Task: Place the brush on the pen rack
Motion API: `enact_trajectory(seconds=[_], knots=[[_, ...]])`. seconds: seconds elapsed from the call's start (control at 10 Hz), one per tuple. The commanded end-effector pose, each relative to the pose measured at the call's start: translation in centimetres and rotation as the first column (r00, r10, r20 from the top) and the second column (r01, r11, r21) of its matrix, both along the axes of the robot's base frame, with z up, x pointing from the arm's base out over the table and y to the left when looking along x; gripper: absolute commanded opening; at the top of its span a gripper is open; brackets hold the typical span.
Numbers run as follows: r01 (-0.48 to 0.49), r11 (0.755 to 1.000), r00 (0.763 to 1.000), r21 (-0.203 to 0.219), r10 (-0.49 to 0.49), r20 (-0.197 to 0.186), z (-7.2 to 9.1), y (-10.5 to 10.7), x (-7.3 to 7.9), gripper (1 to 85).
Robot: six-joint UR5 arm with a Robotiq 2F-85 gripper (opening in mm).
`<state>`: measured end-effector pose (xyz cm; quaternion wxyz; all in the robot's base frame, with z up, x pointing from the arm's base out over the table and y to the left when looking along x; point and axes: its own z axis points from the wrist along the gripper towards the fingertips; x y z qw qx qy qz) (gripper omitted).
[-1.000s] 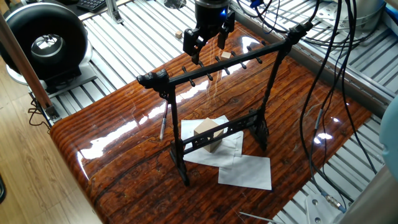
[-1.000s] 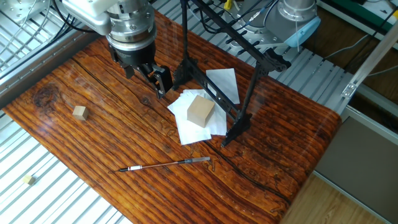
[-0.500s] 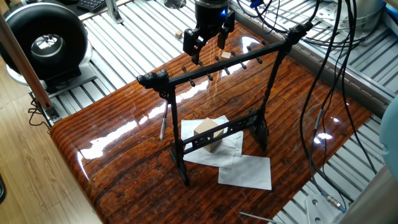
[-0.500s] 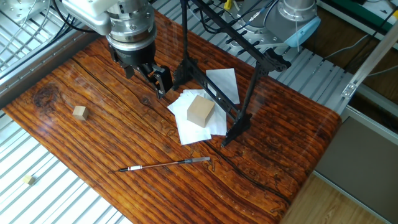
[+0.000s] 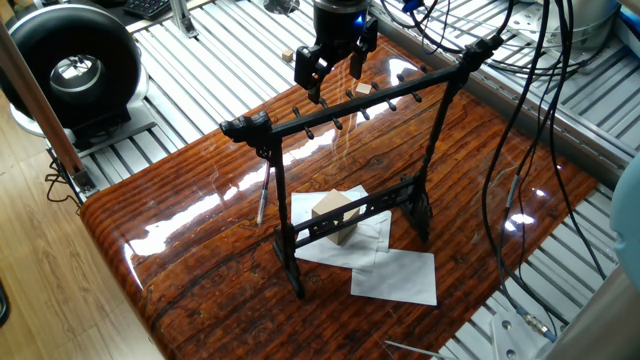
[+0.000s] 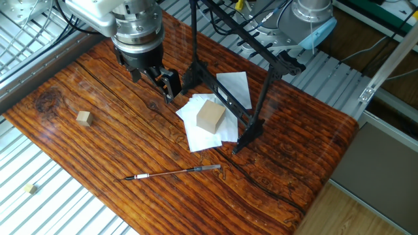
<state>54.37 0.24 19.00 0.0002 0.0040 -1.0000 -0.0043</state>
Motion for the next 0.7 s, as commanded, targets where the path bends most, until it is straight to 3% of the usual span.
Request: enact_trajectory(seconds=[0.0, 0.1, 0.2, 0.3, 0.6], knots=[[0.000, 1.000, 1.000, 0.000, 0.000, 0.000, 0.0, 0.2, 0.0, 84.0], [-0.011, 1.000, 0.980, -0.011, 0.013, 0.196, 0.5, 0.0, 5.1, 1.0], [-0.007, 1.000, 0.980, 0.000, 0.006, 0.197, 0.5, 0.4, 5.1, 1.0], [-0.005, 1.000, 0.980, -0.023, 0.009, 0.198, 0.5, -0.1, 5.1, 1.0], [-0.005, 1.000, 0.981, -0.018, 0.008, 0.195, 0.5, 0.0, 5.0, 1.0]])
